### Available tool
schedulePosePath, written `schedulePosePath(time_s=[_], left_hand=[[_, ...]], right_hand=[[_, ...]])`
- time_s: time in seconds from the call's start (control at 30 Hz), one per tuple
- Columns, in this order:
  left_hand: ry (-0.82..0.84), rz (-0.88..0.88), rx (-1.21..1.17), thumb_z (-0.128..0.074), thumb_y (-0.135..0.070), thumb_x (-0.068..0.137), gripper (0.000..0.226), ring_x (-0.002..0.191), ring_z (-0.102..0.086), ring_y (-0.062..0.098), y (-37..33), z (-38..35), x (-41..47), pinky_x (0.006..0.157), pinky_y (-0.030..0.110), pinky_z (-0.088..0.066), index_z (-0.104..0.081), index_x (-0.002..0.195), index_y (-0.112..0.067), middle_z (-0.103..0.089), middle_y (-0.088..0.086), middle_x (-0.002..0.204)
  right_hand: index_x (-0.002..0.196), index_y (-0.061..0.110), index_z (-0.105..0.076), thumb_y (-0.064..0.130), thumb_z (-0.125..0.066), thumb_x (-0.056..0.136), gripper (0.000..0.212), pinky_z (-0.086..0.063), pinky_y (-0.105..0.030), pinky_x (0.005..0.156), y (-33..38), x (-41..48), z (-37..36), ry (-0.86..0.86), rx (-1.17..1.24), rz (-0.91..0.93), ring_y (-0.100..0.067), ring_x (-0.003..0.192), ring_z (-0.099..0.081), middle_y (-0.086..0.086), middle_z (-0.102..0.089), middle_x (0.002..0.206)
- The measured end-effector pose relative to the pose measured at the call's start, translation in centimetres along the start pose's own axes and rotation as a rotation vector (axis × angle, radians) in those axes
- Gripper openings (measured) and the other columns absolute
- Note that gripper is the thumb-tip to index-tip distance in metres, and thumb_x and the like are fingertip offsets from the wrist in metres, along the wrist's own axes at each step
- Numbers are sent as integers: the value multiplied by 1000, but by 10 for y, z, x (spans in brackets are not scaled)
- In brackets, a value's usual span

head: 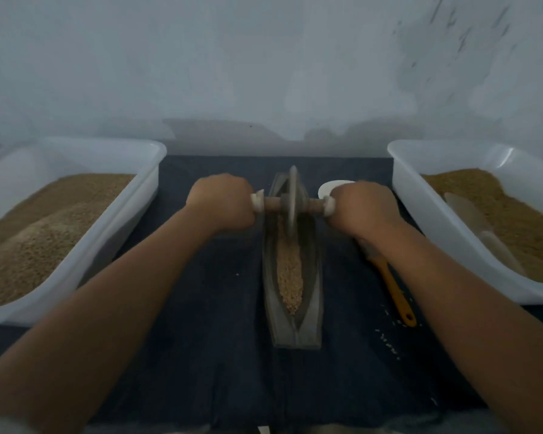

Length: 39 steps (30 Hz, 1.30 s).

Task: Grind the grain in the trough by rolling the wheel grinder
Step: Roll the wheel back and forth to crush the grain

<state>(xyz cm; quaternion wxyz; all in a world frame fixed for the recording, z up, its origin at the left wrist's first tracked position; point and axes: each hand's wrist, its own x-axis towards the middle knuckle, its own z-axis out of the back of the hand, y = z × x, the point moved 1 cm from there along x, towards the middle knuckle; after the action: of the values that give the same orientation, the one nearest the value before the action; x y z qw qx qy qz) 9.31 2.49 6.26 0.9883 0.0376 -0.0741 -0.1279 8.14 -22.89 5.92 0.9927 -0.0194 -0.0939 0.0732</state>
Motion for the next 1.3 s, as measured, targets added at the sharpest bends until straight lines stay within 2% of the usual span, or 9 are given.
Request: schedulePosePath(time_s=[0.2, 0.3, 0.37, 0.53, 0.73, 0.8, 0.87, 1.07, 1.3], left_hand=[[-32, -144, 66, -52, -48, 75, 23, 52, -50, 12, 1, -11, -55, 48, 25, -34, -53, 62, -28, -52, -10, 58], [-148, -255, 102, -42, -52, 69, 27, 42, -39, 8, 4, -15, -78, 45, 20, -24, -47, 56, -28, -43, -12, 48], [-62, -196, 81, -46, -52, 73, 28, 49, -48, 13, 4, -13, -59, 49, 24, -33, -51, 61, -27, -49, -10, 56], [10, 17, 12, -58, -46, 82, 27, 65, -59, 23, 6, -3, 9, 65, 35, -52, -57, 68, -23, -61, -3, 72], [-12, -89, -39, -55, -50, 72, 24, 50, -42, 6, 13, -32, -72, 47, 24, -27, -50, 63, -29, -50, -13, 58], [-72, -121, -42, -52, -54, 72, 28, 45, -32, 4, 14, -37, -97, 46, 21, -18, -44, 60, -30, -42, -14, 52], [-61, -83, -27, -50, -55, 75, 30, 46, -34, 6, 13, -37, -93, 46, 22, -19, -45, 61, -29, -44, -13, 54], [26, 68, -21, -59, -44, 82, 21, 74, -64, 24, 2, -9, -9, 66, 34, -47, -61, 78, -24, -65, -4, 82], [-78, -125, 36, -53, -52, 72, 25, 46, -34, 3, 8, -24, -86, 46, 21, -19, -48, 61, -30, -45, -14, 54]], right_hand=[[74, 33, -66, 47, -62, 74, 14, -46, -30, 51, -17, -50, -3, 281, 120, 106, -6, 58, -61, 8, -65, 65], [83, 54, -62, 58, -55, 65, 20, -40, -24, 45, -21, -80, -3, 406, 172, 179, 0, 55, -62, 37, -62, 74], [71, 33, -64, 54, -56, 70, 23, -40, -27, 46, -20, -65, -7, 291, 123, 135, -5, 52, -59, 10, -64, 61], [70, 24, -55, 34, -57, 84, 17, -39, -31, 57, -3, 4, 1, -22, -32, 38, -20, 66, -58, 5, -58, 70], [62, 33, -49, 45, -59, 76, 21, -51, -35, 49, -17, -55, -7, -20, -22, 263, -6, 51, -49, 11, -50, 57], [54, 37, -38, 53, -52, 67, 25, -36, -24, 33, -19, -78, -7, -131, -98, 360, 0, 37, -33, 14, -33, 44], [53, 37, -38, 54, -52, 68, 27, -26, -20, 34, -18, -68, -4, -163, -150, 346, 1, 37, -31, 14, -32, 43], [63, 26, -50, 35, -58, 89, 29, -37, -29, 53, -2, 7, 2, -86, -92, 55, -15, 57, -51, 6, -54, 63], [61, 32, -39, 48, -50, 73, 22, -40, -28, 40, -15, -95, -12, -224, -25, 274, -9, 41, -41, 11, -38, 50]])
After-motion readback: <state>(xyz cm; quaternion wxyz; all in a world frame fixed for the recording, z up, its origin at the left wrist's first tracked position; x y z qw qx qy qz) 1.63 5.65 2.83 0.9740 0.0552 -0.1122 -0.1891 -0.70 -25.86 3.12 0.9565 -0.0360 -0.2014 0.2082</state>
